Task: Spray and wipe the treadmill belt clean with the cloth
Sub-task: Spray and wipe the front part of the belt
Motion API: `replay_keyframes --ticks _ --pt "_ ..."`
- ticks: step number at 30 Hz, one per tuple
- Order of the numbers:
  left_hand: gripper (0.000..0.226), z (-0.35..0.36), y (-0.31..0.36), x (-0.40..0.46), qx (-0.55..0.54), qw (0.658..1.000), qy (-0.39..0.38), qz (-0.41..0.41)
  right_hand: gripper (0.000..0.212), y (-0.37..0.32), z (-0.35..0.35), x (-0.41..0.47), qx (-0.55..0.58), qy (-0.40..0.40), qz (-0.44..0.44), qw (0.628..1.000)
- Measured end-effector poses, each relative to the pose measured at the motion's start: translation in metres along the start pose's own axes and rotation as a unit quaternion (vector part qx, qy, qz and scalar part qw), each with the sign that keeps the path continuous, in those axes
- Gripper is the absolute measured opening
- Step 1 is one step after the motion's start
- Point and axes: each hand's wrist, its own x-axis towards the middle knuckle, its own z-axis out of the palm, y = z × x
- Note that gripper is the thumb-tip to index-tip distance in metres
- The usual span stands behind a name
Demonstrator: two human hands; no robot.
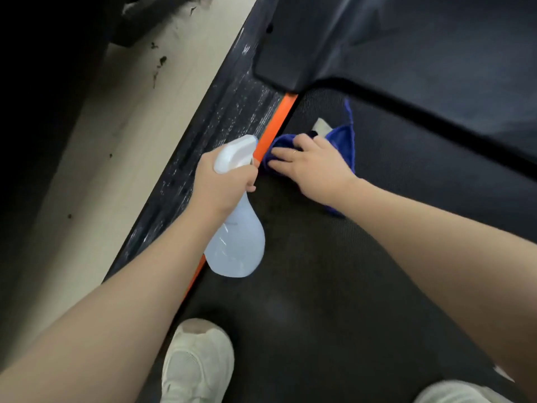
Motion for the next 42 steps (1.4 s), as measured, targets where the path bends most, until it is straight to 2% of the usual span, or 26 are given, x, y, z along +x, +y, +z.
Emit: replay_keyframes --ticks 1,4,7,10,12,15,18,20,25,28,30,32,34,35,37,38,40,42 --pt "0.034 -0.003 -0.001 -0.001 -0.002 1.0 0.002 -0.01 0.052 0.006 -0.001 0.003 0.021 0.031 0.057 0.998" --pt "0.038 -0.01 -0.006 -0.001 -0.016 0.999 0.016 -0.031 0.044 -0.01 0.005 0.009 0.083 0.043 0.193 0.977" --pt "0.028 -0.014 -0.01 0.001 -0.01 0.996 0.055 -0.062 0.044 -0.023 0.003 0.005 0.211 0.107 0.208 0.949" --pt "0.036 -0.015 -0.011 0.004 0.001 0.992 0.099 -0.083 0.05 -0.01 -0.009 -0.004 0.294 0.112 0.327 0.891" --pt "0.025 -0.012 -0.007 0.004 -0.001 0.992 0.101 -0.075 0.052 -0.009 -0.017 -0.008 0.327 0.11 0.354 0.869" --pt "0.019 -0.011 -0.003 0.002 -0.037 0.988 0.128 -0.079 0.052 -0.018 -0.025 -0.01 0.34 0.104 0.277 0.893" --pt "0.011 -0.018 -0.006 -0.005 -0.085 0.979 0.155 -0.1 0.051 -0.023 -0.029 -0.008 0.336 0.088 0.238 0.907" --pt "0.022 -0.026 -0.012 -0.011 -0.112 0.971 0.181 -0.108 0.053 -0.028 -0.031 -0.005 0.325 0.08 0.216 0.917" --pt "0.008 -0.044 -0.031 -0.018 -0.076 0.971 0.199 -0.105 0.061 -0.051 -0.019 0.021 0.262 0.08 0.087 0.958" --pt "0.015 -0.052 -0.037 -0.018 -0.073 0.972 0.204 -0.093 0.054 -0.075 -0.013 0.045 0.191 0.12 0.055 0.973" --pt "0.03 -0.056 -0.04 -0.018 -0.067 0.973 0.208 -0.075 0.045 -0.086 -0.007 0.053 0.13 0.134 -0.034 0.982" --pt "0.033 -0.056 -0.04 -0.018 -0.076 0.977 0.192 -0.061 0.048 -0.078 -0.007 0.063 0.093 0.114 -0.12 0.982" --pt "0.03 -0.054 -0.038 -0.013 -0.081 0.982 0.166 -0.049 0.044 -0.051 -0.012 0.083 0.057 0.124 -0.097 0.986" --pt "0.028 -0.053 -0.035 -0.01 -0.078 0.985 0.148 -0.042 0.043 -0.034 -0.013 0.094 0.054 0.129 -0.042 0.989" --pt "0.023 -0.051 -0.031 -0.005 -0.065 0.991 0.112 -0.018 0.046 -0.008 -0.021 0.112 0.083 0.085 0.079 0.99" --pt "0.019 -0.05 -0.03 -0.002 -0.056 0.993 0.101 -0.006 0.048 -0.004 -0.022 0.116 0.094 0.083 0.11 0.986" --pt "0.016 -0.05 -0.028 0.0 -0.063 0.991 0.114 0.004 0.049 -0.018 -0.021 0.117 0.103 0.088 0.123 0.983" --pt "0.022 -0.05 -0.028 0.0 -0.107 0.982 0.159 -0.004 0.042 -0.049 -0.014 0.109 0.11 0.124 0.042 0.985"
